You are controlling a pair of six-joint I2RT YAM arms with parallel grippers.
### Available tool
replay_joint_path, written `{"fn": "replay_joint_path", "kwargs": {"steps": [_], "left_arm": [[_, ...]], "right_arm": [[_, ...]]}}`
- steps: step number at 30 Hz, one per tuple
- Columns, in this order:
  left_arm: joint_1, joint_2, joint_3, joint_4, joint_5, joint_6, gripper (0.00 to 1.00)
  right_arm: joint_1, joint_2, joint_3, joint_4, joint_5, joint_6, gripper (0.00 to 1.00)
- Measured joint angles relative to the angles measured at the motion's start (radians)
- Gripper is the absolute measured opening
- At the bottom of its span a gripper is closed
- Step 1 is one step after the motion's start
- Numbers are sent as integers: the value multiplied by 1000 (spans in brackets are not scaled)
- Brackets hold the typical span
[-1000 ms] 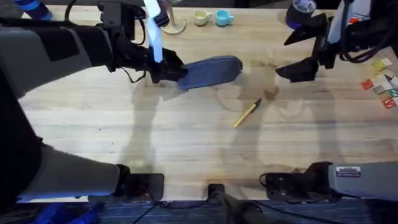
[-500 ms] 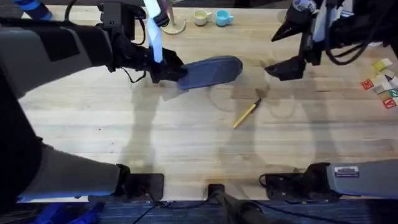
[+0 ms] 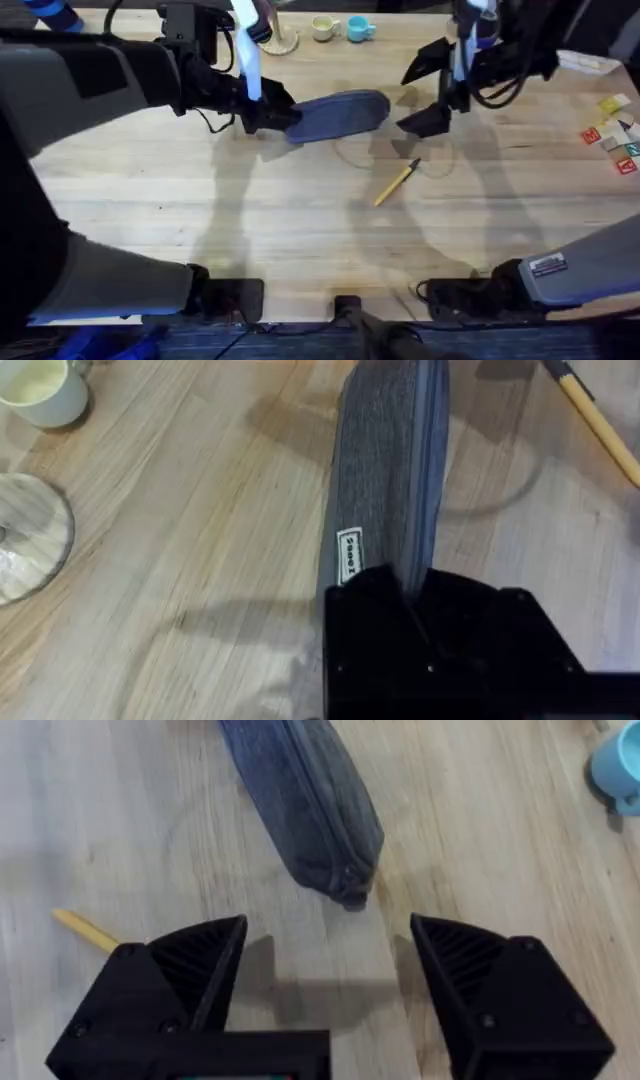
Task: Unzip the bag, pick up the pens from the table one at a time and place them inside, then zip the bag closed.
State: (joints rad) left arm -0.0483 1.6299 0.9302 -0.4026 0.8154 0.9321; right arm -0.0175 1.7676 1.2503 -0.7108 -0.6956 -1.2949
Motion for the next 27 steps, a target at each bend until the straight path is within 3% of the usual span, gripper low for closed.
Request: {"fn": "replay_joint_path", "kwargs": {"steps": [11, 16, 22, 27], "left_arm": [[0, 0, 0, 0, 0, 0, 44], [0, 0, 0, 0, 0, 0, 44], [0, 0, 0, 0, 0, 0, 44], [0, 0, 0, 0, 0, 0, 44]], "right_arm": [[29, 95, 0, 60, 0, 0, 990], [31, 106, 0, 71, 0, 0, 911], [34, 106, 0, 78, 0, 0, 897], [34, 106, 0, 88, -7, -4, 703]]}}
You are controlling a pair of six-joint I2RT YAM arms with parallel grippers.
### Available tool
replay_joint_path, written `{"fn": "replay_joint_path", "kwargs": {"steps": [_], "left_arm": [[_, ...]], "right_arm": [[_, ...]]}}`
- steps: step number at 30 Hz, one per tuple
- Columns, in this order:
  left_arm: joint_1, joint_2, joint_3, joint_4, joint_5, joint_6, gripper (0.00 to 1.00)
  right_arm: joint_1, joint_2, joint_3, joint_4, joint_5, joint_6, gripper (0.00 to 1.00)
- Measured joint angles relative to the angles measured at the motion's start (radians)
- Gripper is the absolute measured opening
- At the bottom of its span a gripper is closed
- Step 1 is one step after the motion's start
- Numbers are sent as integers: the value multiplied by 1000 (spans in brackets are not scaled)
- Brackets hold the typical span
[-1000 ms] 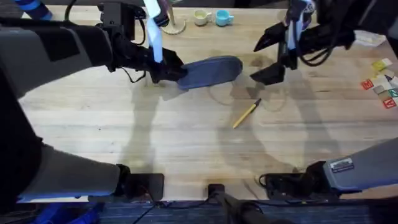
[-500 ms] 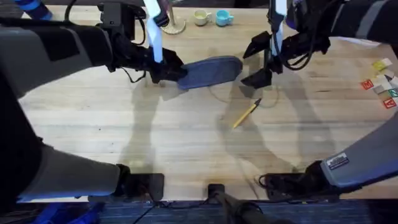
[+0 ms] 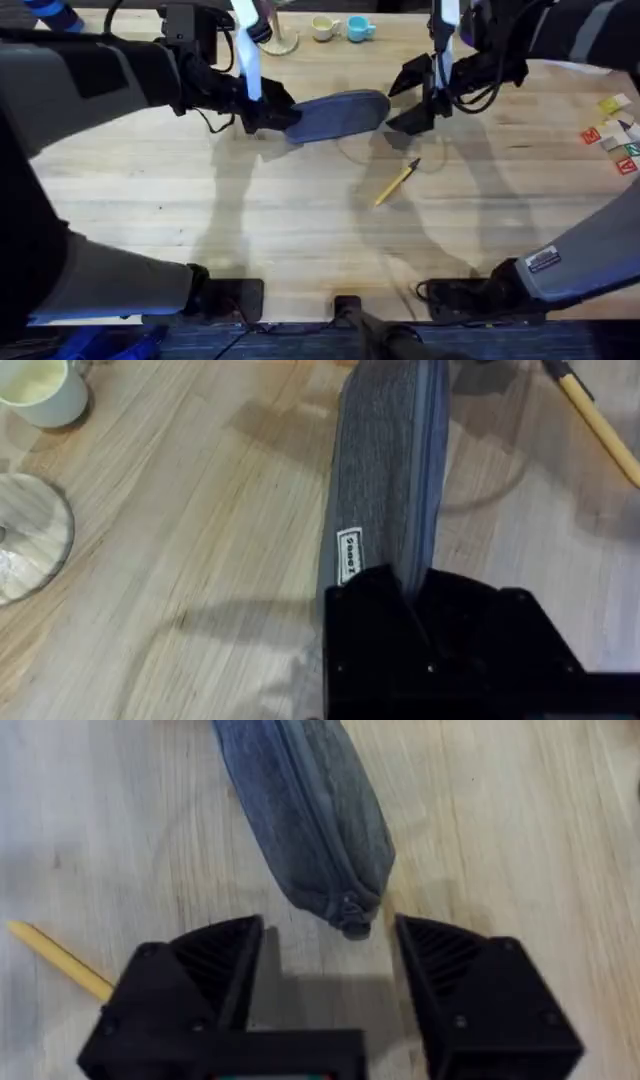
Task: Unzip the bag, pick up the pens from the table one at a time and place them inside, then zip the bag closed.
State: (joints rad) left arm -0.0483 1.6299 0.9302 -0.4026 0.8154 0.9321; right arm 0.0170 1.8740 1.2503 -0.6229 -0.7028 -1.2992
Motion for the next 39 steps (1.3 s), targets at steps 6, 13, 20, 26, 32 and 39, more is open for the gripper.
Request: {"fn": "replay_joint_path", "kwargs": {"steps": [6, 13, 20, 26, 32, 39], "left_arm": [[0, 0, 0, 0, 0, 0, 44], [0, 0, 0, 0, 0, 0, 44], [0, 0, 0, 0, 0, 0, 44], [0, 0, 0, 0, 0, 0, 44], [0, 0, 0, -1, 0, 0, 44], [0, 0, 0, -1, 0, 0, 44]], "right_arm": [[0, 0, 0, 8, -1, -3, 492], [3, 0, 0, 45, -10, -4, 258], [6, 0, 0, 55, -12, -6, 35], [6, 0, 0, 50, -12, 6, 31], [6, -5, 12, 5, -11, 13, 31], [17, -109, 12, -31, -8, 12, 31]]}}
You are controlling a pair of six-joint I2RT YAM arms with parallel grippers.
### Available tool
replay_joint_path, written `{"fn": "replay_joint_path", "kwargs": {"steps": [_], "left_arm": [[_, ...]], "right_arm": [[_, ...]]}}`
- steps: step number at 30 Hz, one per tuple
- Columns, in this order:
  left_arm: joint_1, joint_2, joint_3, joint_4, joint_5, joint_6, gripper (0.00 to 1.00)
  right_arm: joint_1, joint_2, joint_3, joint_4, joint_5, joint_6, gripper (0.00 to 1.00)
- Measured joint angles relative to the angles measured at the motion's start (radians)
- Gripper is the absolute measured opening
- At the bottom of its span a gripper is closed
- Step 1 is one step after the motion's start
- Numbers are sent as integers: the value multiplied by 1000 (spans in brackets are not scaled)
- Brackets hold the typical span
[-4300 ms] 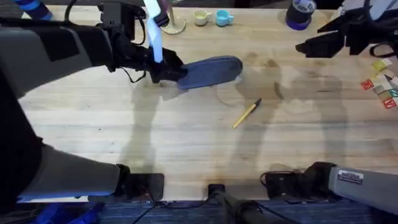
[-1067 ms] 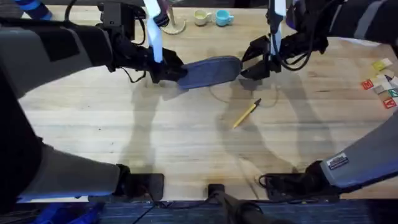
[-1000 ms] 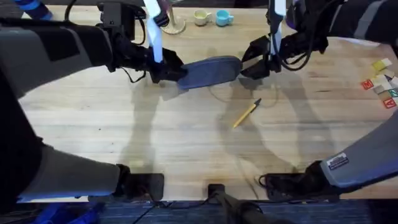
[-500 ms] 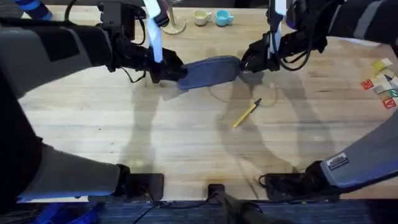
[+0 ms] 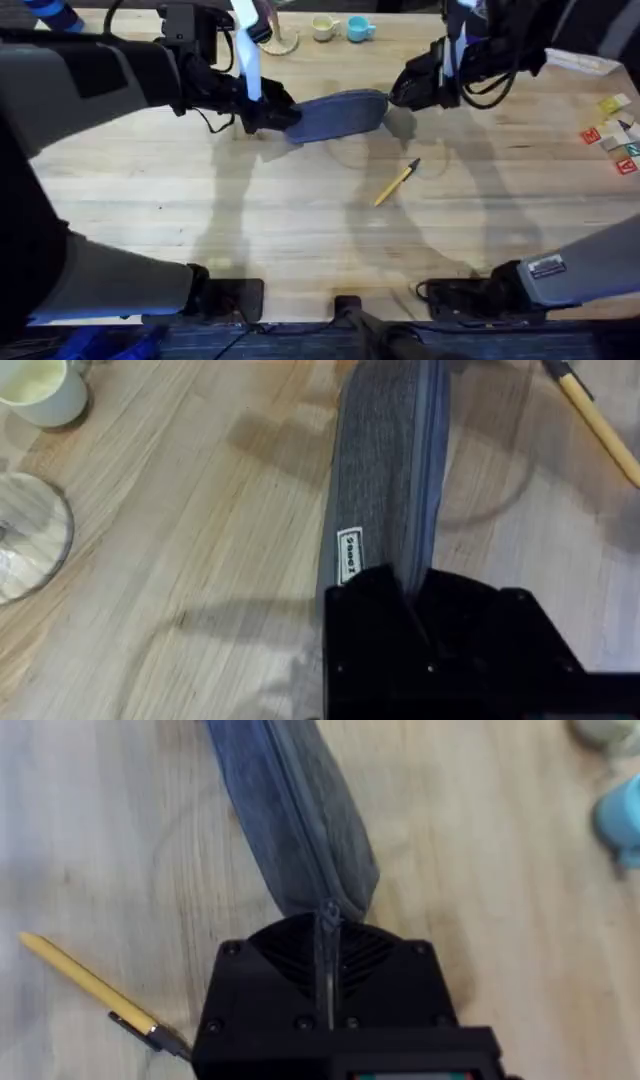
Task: Unzip the bag, pick up the pens from the table one at a time and place them inside, then zip the bag closed.
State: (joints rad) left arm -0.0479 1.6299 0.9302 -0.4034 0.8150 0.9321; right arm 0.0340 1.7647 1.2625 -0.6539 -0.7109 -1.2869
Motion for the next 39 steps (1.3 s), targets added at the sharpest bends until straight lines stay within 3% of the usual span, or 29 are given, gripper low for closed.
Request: {"fn": "replay_joint_path", "kwargs": {"steps": [8, 33, 39], "left_arm": [[0, 0, 0, 0, 0, 0, 44], [6, 0, 0, -4, 0, 0, 43], [6, 0, 0, -1, -3, 0, 43]], "right_arm": [[57, -48, 0, -2, 6, 0, 31], [395, -51, 10, 218, 67, 29, 31], [476, -51, 14, 289, 12, 54, 31]]}}
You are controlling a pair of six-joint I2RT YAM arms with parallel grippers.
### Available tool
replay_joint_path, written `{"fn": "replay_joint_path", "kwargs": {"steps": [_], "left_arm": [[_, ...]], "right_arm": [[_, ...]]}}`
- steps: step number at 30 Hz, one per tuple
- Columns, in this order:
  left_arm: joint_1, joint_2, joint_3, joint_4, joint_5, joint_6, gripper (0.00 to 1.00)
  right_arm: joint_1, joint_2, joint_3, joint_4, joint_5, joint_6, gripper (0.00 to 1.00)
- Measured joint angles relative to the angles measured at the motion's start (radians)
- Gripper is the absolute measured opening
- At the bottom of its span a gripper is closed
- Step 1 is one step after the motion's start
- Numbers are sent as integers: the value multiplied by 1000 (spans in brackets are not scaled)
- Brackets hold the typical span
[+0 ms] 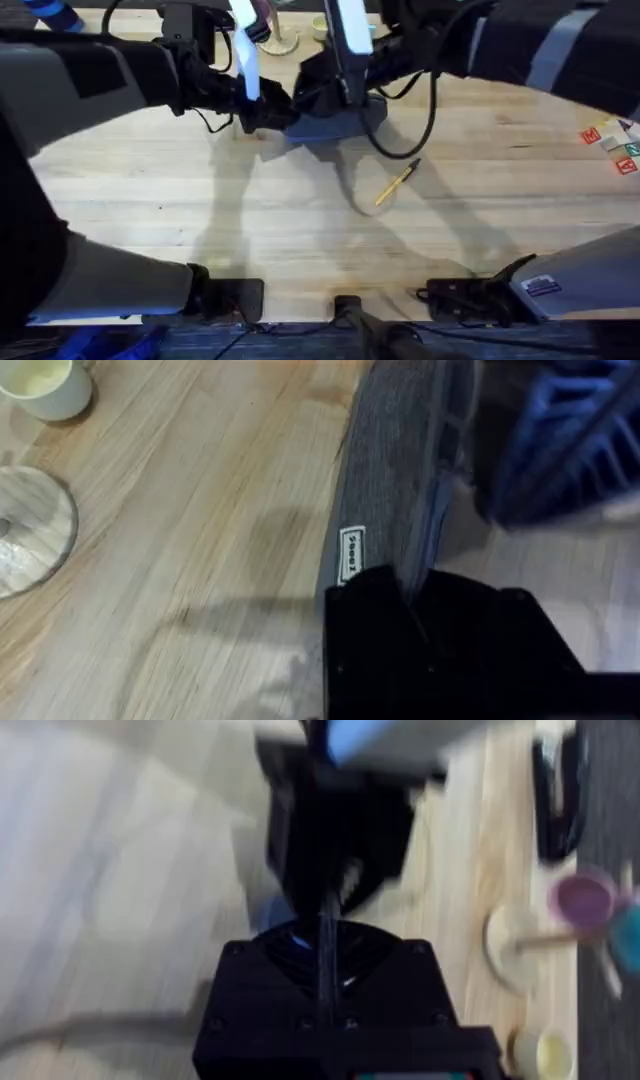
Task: Unzip the bag, pick up the pens from the table one at a time and place them inside, then zip the bag closed.
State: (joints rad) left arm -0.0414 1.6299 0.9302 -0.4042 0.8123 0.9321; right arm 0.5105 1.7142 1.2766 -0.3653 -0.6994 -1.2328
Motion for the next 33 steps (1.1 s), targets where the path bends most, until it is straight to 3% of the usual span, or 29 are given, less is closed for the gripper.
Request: {"fn": "replay_joint_path", "kwargs": {"steps": [6, 17, 23, 24, 27, 30, 33], "left_arm": [[0, 0, 0, 0, 0, 0, 44], [0, 0, 0, 0, 0, 0, 44], [0, 0, 0, 0, -1, 0, 44], [0, 0, 0, 0, 0, 0, 44], [0, 0, 0, 0, -1, 1, 71], [0, 0, 0, 1, 3, 2, 329], [0, 0, 0, 2, 3, 4, 462]], "right_arm": [[26, 0, 0, 13, -27, 24, 31], [-40, -45, 8, -45, -25, 55, 44], [-43, -158, 31, -148, 77, 58, 910], [-43, -177, 32, -165, 107, 58, 971], [-43, -220, 33, -227, 188, 58, 992], [-43, -249, 33, -278, 251, 58, 995], [-43, -264, 33, -315, 297, 58, 995]]}}
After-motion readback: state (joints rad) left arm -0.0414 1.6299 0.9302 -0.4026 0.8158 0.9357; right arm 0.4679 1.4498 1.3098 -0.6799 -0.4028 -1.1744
